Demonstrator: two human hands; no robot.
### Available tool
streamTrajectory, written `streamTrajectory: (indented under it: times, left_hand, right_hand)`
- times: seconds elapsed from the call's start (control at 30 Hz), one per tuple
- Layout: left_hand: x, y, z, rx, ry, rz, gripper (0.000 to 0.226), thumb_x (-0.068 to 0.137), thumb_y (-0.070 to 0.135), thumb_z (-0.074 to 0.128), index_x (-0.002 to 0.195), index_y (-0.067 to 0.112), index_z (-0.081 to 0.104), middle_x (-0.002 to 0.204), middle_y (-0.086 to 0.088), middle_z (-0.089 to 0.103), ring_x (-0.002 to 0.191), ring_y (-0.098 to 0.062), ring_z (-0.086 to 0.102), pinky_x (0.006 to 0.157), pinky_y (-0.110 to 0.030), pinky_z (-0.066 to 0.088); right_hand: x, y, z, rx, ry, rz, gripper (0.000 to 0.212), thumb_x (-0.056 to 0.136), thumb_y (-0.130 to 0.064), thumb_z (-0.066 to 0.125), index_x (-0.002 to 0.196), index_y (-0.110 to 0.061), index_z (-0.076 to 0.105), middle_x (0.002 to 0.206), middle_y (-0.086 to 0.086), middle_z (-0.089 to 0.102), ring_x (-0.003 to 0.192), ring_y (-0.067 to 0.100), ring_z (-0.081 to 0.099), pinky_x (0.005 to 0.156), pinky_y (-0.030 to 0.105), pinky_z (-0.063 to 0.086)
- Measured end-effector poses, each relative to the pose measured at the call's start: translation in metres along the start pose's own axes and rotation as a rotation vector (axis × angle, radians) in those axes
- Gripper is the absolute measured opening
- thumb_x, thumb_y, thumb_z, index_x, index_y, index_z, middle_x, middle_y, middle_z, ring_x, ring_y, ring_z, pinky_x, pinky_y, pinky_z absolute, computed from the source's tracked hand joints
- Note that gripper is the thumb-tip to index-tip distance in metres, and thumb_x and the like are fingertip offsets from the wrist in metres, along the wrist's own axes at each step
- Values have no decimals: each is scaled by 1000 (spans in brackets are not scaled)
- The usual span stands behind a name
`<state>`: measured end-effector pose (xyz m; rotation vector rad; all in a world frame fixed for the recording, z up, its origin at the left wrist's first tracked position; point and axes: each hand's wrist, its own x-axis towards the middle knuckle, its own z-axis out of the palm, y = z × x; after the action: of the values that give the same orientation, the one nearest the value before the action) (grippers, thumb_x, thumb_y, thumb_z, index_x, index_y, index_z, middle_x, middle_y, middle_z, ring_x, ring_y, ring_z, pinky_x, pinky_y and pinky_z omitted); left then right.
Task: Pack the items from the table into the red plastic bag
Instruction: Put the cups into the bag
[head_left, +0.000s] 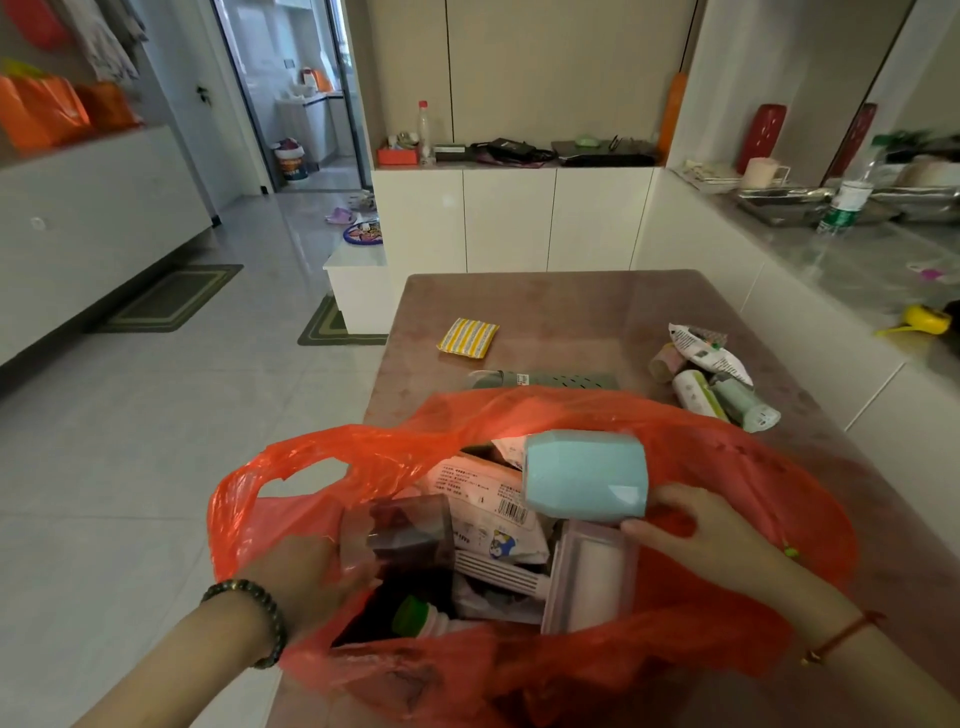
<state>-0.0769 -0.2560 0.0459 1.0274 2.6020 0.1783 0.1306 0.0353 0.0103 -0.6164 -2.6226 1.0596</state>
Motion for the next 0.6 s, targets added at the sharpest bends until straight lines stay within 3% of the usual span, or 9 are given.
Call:
streamTrajectory:
  times: [0.07, 0.17, 0.23, 0.3, 0.37, 0.4, 0.5, 0.6]
  left_hand:
    - [0, 13, -19, 113, -39, 30, 32, 90, 53, 36, 101, 28, 51, 71, 15, 46, 69, -3, 52, 56, -9, 38]
    - [0, 38, -54, 23, -149, 57, 48, 77, 68, 35, 72, 25, 54, 68, 5, 64, 61, -5, 64, 59, -11, 46]
    - [9, 52, -70, -263, -175, 97, 55, 70, 67, 40, 76, 18, 63, 73, -5, 73, 62, -12, 69, 62, -19, 53]
    - [28, 65, -82, -580, -187, 144, 47, 71, 60, 49, 86, 18, 65, 74, -7, 74, 60, -17, 71, 61, -26, 57]
    - [58, 77, -92, -796, -171, 187, 56, 60, 66, 59, 88, 18, 64, 68, -4, 75, 54, -16, 71, 52, -24, 57]
    - [76, 80, -96, -875, -134, 184, 55, 64, 62, 61, 93, 15, 63, 64, -2, 74, 52, -13, 69, 49, -23, 57]
    - [140, 86, -102, -931, -16, 112, 33, 91, 28, 46, 117, 10, 52, 71, 2, 70, 52, -6, 67, 54, -22, 56]
    - [203, 86, -98, -895, 18, 25, 38, 93, 26, 46, 128, 14, 46, 97, -2, 64, 74, -13, 61, 70, -29, 51]
  right_hand:
    - [6, -8, -11, -16, 11, -9, 58, 57, -85, 46, 76, -35, 68, 84, -24, 69, 79, -1, 64, 70, 18, 48]
    - [18, -23, -29, -47, 17, -45, 16, 72, -56, 62, 60, -44, 64, 69, -23, 68, 69, 5, 63, 63, 19, 46]
    - [27, -34, -40, -45, 10, -89, 17, 73, -52, 62, 58, -45, 63, 65, -21, 67, 64, 5, 61, 61, 19, 46]
    - [41, -42, -47, -9, -2, -121, 17, 76, -46, 63, 62, -38, 68, 65, -17, 69, 63, 2, 62, 62, 17, 47]
    - [59, -45, -55, 51, 5, -140, 18, 81, -32, 64, 65, -25, 70, 61, -9, 70, 58, 1, 62, 59, 16, 48]
    - [70, -46, -59, 84, 9, -147, 19, 82, -27, 64, 65, -21, 69, 58, -6, 69, 53, 2, 61, 55, 15, 48]
    - [109, -47, -70, 185, 36, -132, 12, 84, -20, 63, 73, -17, 67, 60, 5, 69, 50, 14, 63, 49, 22, 52]
    - [160, -31, -75, 188, 9, -85, 6, 83, -22, 65, 89, -23, 64, 82, 4, 72, 66, 18, 68, 62, 29, 57]
